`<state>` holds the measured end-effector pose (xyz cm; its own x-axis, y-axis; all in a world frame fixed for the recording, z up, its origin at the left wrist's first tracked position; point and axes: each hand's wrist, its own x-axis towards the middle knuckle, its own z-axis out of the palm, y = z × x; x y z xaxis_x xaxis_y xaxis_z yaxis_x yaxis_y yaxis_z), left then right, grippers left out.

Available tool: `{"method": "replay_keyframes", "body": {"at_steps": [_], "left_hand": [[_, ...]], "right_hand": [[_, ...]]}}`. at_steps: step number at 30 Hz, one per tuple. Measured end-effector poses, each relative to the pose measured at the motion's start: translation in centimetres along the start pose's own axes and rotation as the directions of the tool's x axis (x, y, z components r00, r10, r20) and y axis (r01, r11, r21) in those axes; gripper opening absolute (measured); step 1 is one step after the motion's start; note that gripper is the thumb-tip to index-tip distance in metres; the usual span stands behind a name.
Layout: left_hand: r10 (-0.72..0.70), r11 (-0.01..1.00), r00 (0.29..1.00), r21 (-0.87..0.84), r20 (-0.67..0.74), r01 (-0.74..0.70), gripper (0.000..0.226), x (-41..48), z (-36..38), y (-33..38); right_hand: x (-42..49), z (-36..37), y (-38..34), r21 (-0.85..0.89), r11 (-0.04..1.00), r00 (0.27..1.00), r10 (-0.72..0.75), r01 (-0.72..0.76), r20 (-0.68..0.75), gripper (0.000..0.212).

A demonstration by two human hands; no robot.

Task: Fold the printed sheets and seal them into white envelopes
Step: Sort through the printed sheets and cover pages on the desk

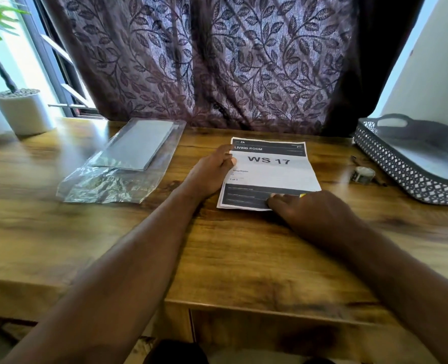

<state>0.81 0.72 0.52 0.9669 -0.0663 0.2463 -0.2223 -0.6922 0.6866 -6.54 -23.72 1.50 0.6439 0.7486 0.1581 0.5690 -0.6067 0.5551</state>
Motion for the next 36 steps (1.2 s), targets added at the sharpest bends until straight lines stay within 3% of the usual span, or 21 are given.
{"method": "replay_keyframes", "body": {"at_steps": [7, 11, 13, 15, 16, 19, 22, 25, 28, 36], "left_hand": [[0.007, 0.997, 1.000, 0.078, 0.002, -0.007, 0.041, 0.1, 0.1, -0.1], [0.027, 0.996, 0.997, 0.090, -0.070, -0.021, 0.043, 0.5, 0.5, 0.0], [0.016, 0.996, 0.997, 0.092, -0.078, -0.008, 0.045, 0.9, 0.7, -0.1], [-0.025, 0.996, 0.996, 0.080, -0.081, 0.031, 0.046, 1.7, 0.9, -0.4], [-0.066, 0.996, 0.993, 0.059, -0.098, 0.072, 0.047, 2.2, 1.0, -0.6], [-0.187, 0.978, 0.968, 0.057, -0.165, 0.199, 0.047, 3.7, 1.1, -1.1], [-0.180, 0.971, 0.974, 0.134, -0.137, 0.198, 0.047, 5.0, 1.1, -2.0], [-0.123, 0.973, 0.984, 0.179, -0.132, 0.146, 0.043, 6.5, 1.1, -2.7], [-0.086, 0.965, 0.987, 0.237, -0.134, 0.117, 0.039, 7.5, 1.1, -3.1], [0.001, 0.935, 0.995, 0.352, -0.102, 0.035, 0.019, 9.4, 1.8, -4.7]], "right_hand": [[-2.7, -1.2, -1.4, 0.009, 0.998, 0.994, -0.067, 0.068, -0.092, 0.052], [-3.4, -1.7, -1.5, 0.114, 0.985, 0.970, -0.101, 0.129, -0.223, 0.042], [-3.3, -2.2, -0.7, 0.185, 0.978, 0.951, -0.036, 0.097, -0.306, 0.062], [-2.2, -1.5, 0.9, 0.327, 0.945, 0.920, 0.148, -0.022, -0.364, 0.062], [-1.4, -0.8, 1.7, 0.458, 0.882, 0.900, 0.282, -0.107, -0.333, 0.055], [1.2, 2.7, 4.6, 0.772, 0.536, 0.767, 0.634, -0.341, -0.101, 0.026], [3.4, 6.3, 7.0, 0.719, 0.396, 0.667, 0.734, -0.572, 0.127, 0.019], [5.1, 8.4, 8.6, 0.668, 0.259, 0.550, 0.791, -0.698, 0.268, 0.033], [6.2, 8.9, 9.4, 0.647, 0.192, 0.480, 0.823, -0.738, 0.304, 0.036], [7.2, 9.9, 10.1, 0.659, 0.217, 0.511, 0.809, -0.720, 0.292, 0.023]]}}
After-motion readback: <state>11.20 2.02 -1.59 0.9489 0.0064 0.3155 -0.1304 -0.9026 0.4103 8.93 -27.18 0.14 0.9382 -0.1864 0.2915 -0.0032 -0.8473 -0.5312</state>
